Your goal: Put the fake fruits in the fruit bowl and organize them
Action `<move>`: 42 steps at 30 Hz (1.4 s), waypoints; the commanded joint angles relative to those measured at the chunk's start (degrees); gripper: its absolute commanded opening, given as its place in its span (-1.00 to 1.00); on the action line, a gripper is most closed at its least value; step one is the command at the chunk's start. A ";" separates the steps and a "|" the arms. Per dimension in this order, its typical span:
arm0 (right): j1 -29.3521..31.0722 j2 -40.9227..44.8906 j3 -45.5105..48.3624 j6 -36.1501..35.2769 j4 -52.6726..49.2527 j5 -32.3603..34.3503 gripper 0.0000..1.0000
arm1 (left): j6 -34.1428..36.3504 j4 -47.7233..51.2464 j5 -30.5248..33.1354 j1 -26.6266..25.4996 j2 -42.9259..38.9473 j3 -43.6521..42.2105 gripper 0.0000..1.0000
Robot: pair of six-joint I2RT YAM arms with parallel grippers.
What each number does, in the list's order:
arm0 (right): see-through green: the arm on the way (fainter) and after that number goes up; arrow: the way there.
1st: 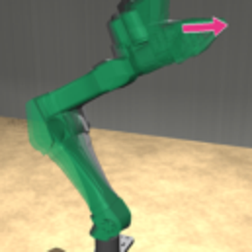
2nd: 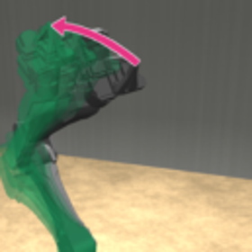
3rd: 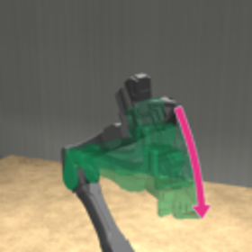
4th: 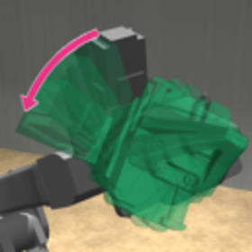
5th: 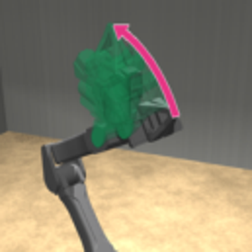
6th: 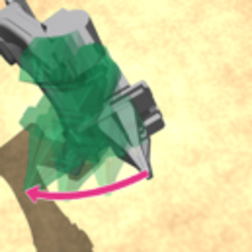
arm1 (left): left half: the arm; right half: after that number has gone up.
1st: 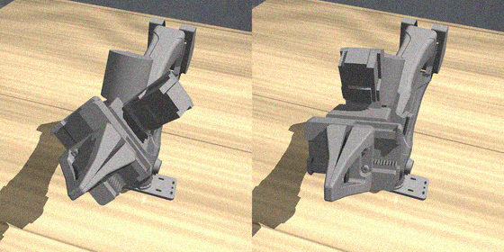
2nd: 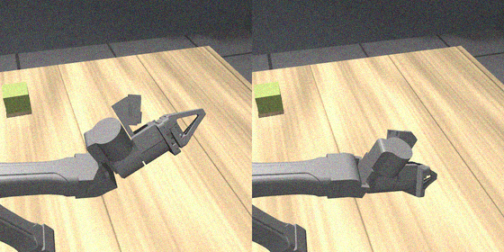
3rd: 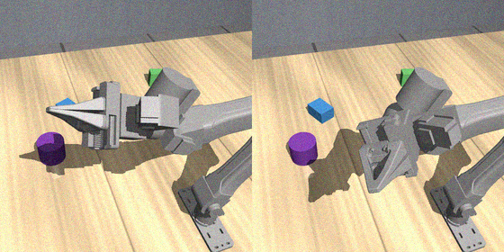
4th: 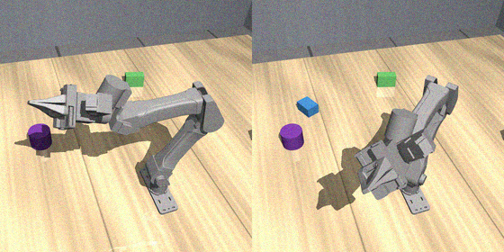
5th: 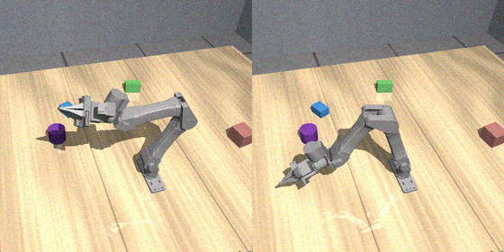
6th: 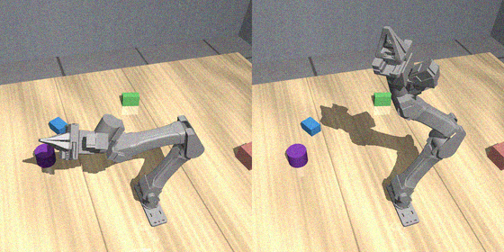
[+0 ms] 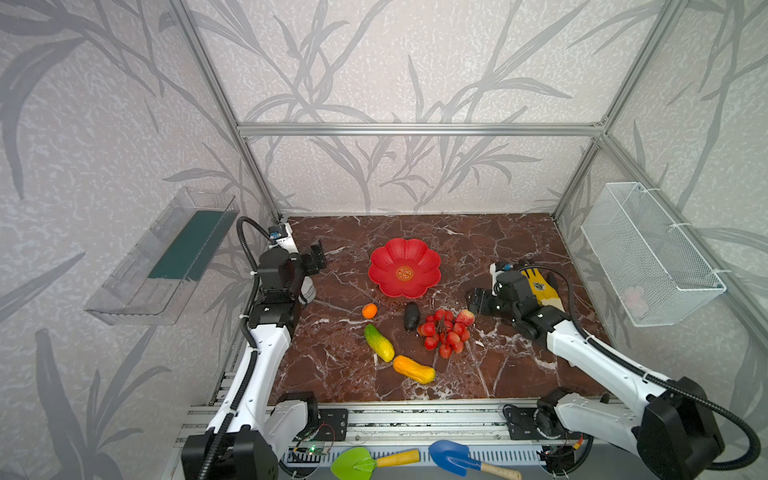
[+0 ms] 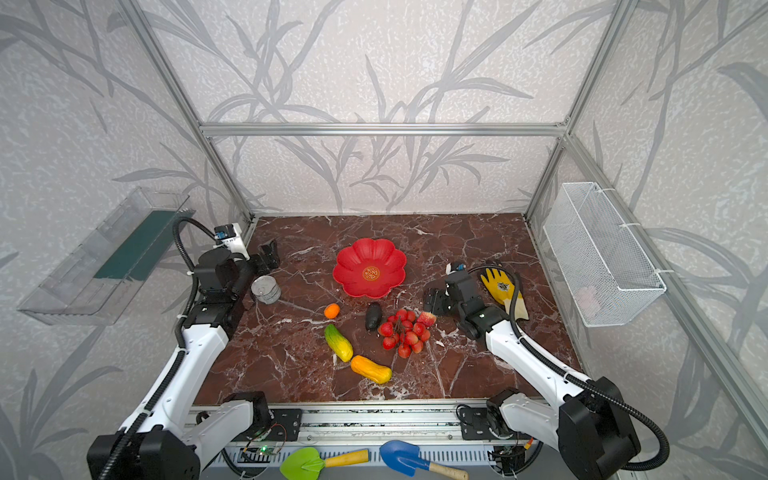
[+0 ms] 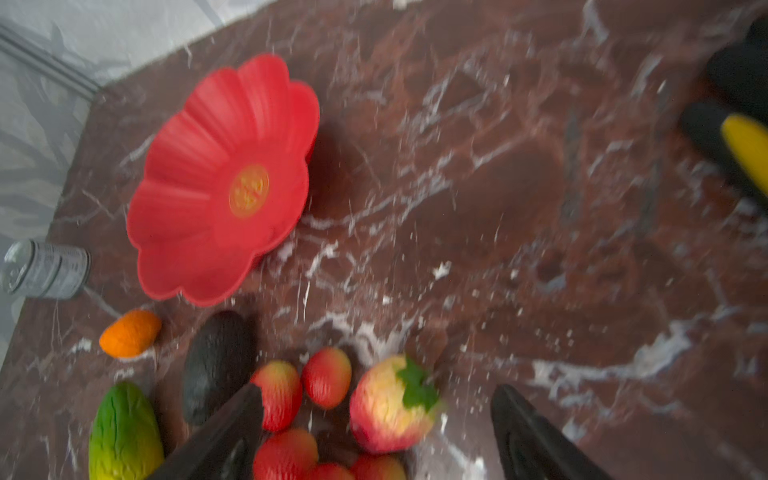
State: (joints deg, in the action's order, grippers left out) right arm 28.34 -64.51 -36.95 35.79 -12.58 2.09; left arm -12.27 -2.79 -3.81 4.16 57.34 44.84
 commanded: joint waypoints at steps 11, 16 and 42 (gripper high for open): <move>1.50 -10.00 1.04 12.65 4.05 -1.43 0.60 | -1.46 0.25 3.99 0.21 -6.15 -4.44 0.83; 1.58 -16.04 1.29 14.31 9.44 -3.74 0.43 | -1.66 0.37 3.78 0.24 -5.48 -4.24 0.83; 8.75 -55.21 -57.21 -22.15 -9.54 -0.35 -0.31 | -2.58 0.85 3.32 0.20 -3.90 -4.24 0.82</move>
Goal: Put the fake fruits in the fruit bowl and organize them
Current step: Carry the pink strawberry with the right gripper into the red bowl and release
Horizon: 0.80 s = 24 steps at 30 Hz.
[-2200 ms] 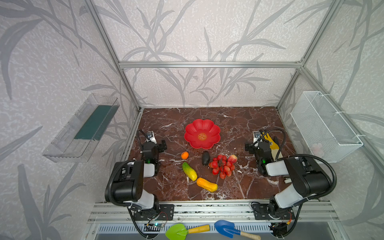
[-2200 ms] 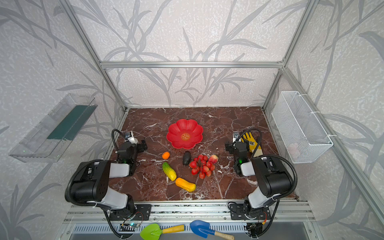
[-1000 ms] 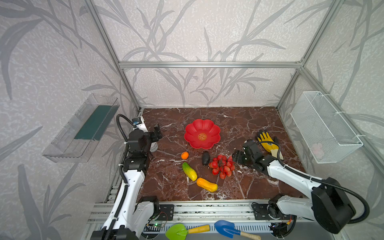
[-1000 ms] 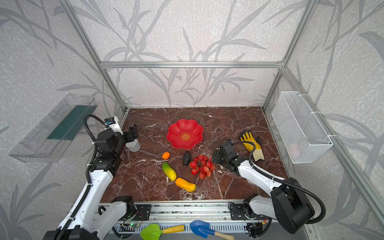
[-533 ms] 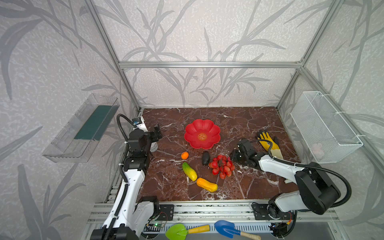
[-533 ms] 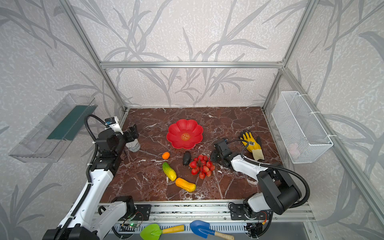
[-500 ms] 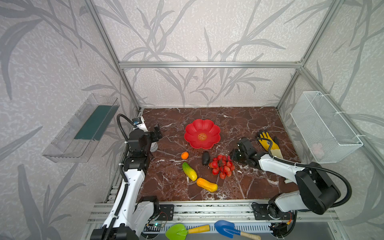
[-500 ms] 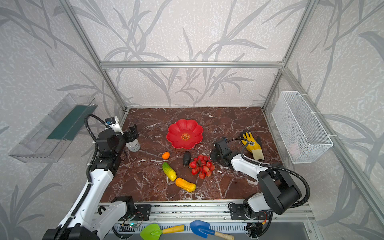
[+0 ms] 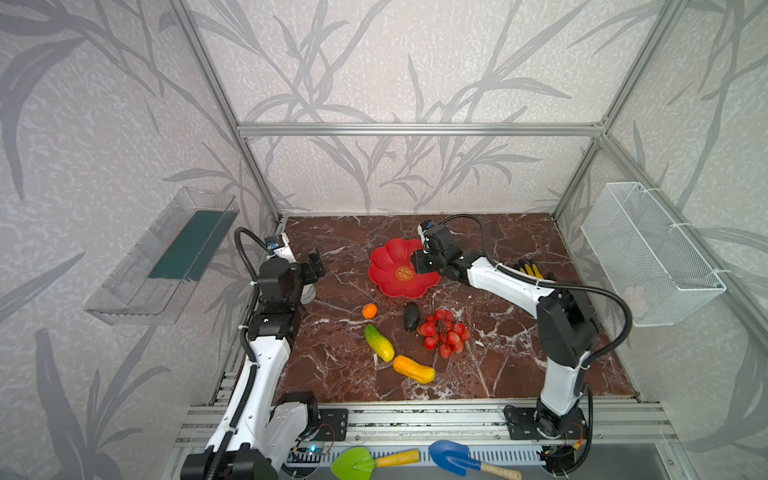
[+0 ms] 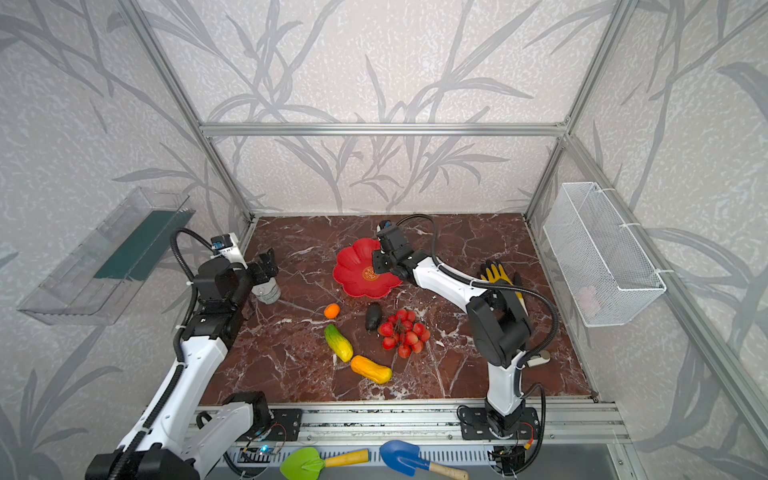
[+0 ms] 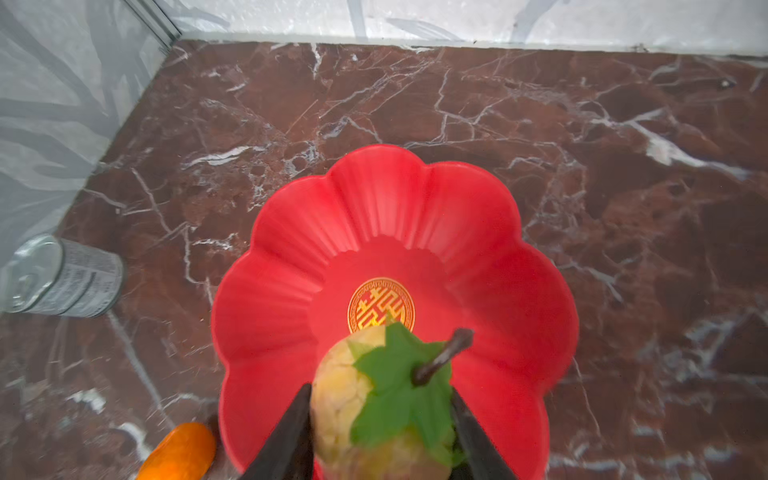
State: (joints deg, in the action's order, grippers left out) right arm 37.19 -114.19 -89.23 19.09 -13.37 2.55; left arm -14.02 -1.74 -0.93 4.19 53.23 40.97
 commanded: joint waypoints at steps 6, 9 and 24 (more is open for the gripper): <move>0.25 -15.31 -15.45 -7.32 -14.04 -0.76 -0.22 | -0.57 1.95 -1.96 0.13 2.13 1.33 0.81; 0.26 -15.59 -16.39 -6.99 -14.50 -0.72 0.06 | -0.63 3.13 -4.20 0.12 3.72 2.42 0.79; -2.17 27.33 21.62 -3.13 1.81 1.22 0.98 | 4.67 30.24 -1.35 -23.38 19.26 15.79 0.53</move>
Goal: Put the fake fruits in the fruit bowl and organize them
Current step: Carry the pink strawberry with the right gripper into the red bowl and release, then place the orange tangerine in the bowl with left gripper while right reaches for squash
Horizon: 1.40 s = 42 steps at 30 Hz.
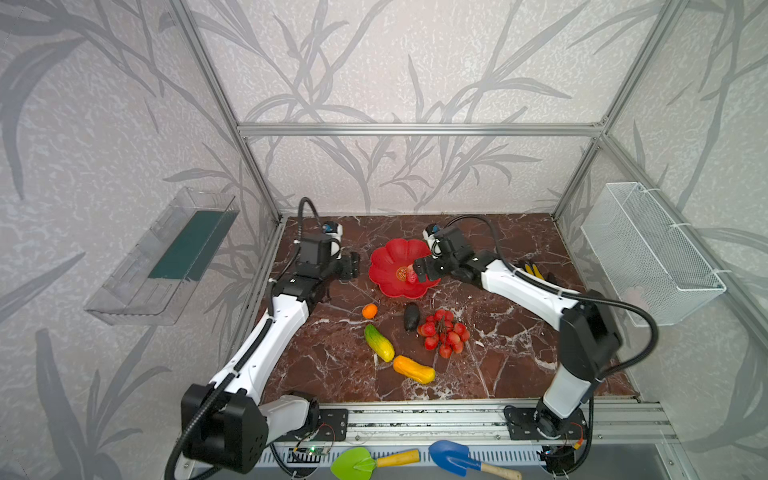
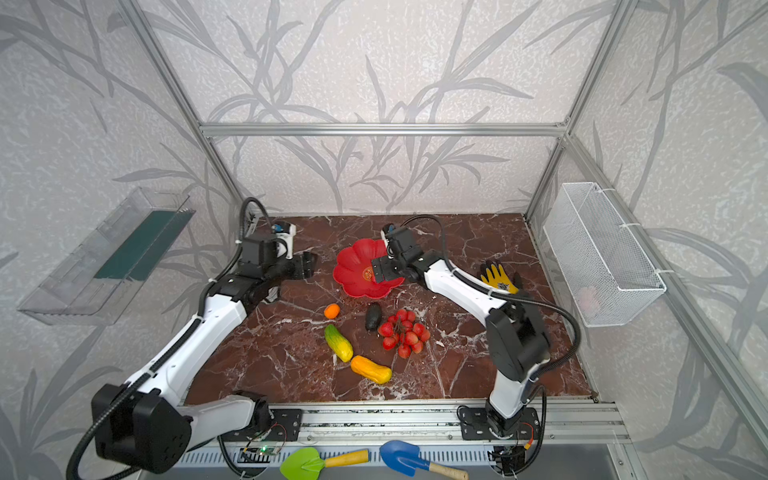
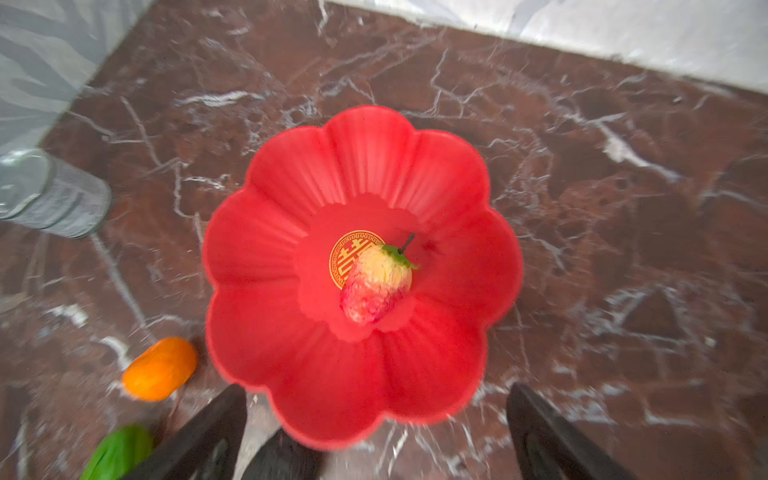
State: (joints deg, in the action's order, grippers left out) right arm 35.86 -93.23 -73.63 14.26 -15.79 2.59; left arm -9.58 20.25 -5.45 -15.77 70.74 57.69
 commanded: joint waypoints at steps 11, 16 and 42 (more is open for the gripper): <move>-2.00 26.77 22.34 2.95 -2.24 2.40 0.98 | -11.27 -1.39 3.43 -8.46 10.73 -11.61 0.55; -2.01 28.54 24.03 4.10 -2.45 2.19 0.98 | -12.29 -2.32 3.00 -8.52 17.58 -9.53 0.51; 6.58 41.88 28.59 4.00 -17.20 -4.40 0.88 | -7.89 4.06 -3.21 -8.58 38.87 25.10 -0.34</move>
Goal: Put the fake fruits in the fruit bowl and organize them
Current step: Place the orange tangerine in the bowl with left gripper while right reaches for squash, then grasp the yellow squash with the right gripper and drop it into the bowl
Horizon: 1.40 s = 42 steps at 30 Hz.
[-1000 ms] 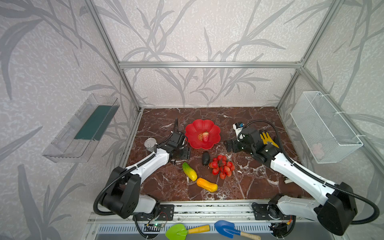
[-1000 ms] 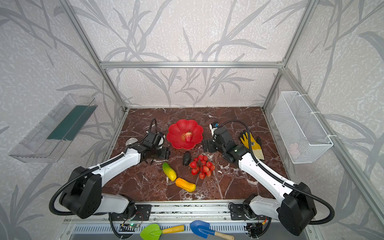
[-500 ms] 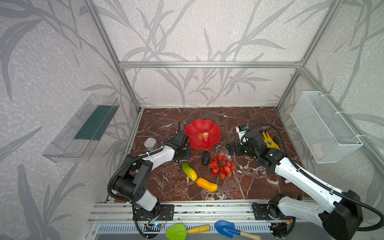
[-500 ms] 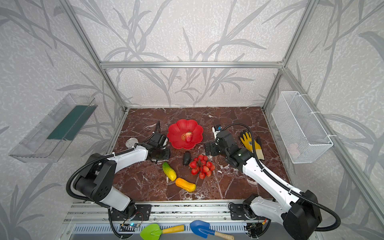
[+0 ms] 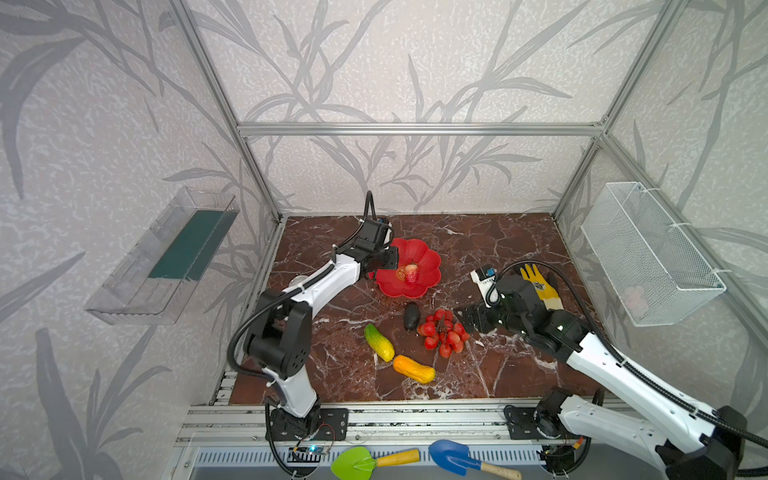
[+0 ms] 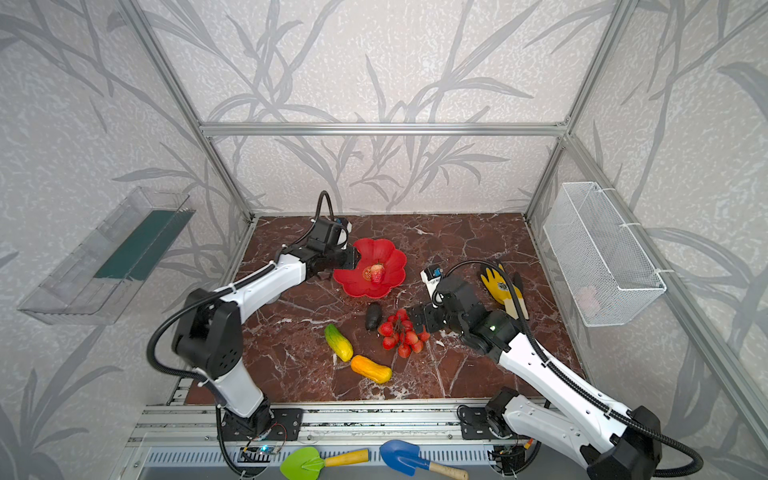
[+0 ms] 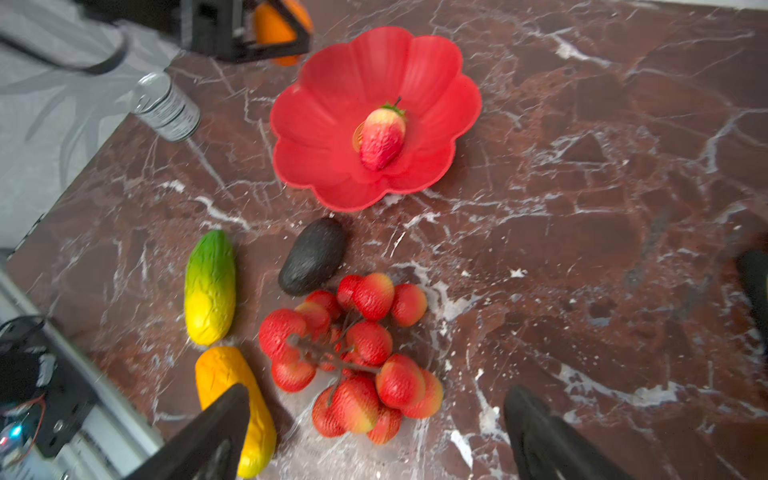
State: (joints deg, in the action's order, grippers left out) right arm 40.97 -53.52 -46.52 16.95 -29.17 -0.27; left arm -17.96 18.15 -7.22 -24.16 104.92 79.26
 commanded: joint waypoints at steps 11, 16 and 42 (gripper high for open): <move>13.59 1.99 3.71 1.66 -3.75 -1.41 0.80 | -4.08 7.07 -3.96 -0.18 13.72 10.60 0.11; 20.91 -2.41 2.34 -1.35 -1.16 -1.22 0.79 | -4.26 5.27 -3.86 -0.18 7.05 10.56 0.45; 28.37 -43.95 -8.67 1.75 15.09 -2.52 0.22 | -24.44 13.63 31.39 0.54 -92.42 -53.76 0.74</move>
State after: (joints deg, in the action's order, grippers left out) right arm 68.71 -96.18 -53.71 16.45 -15.94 -1.56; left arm -38.11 25.50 18.39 -23.83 17.37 25.80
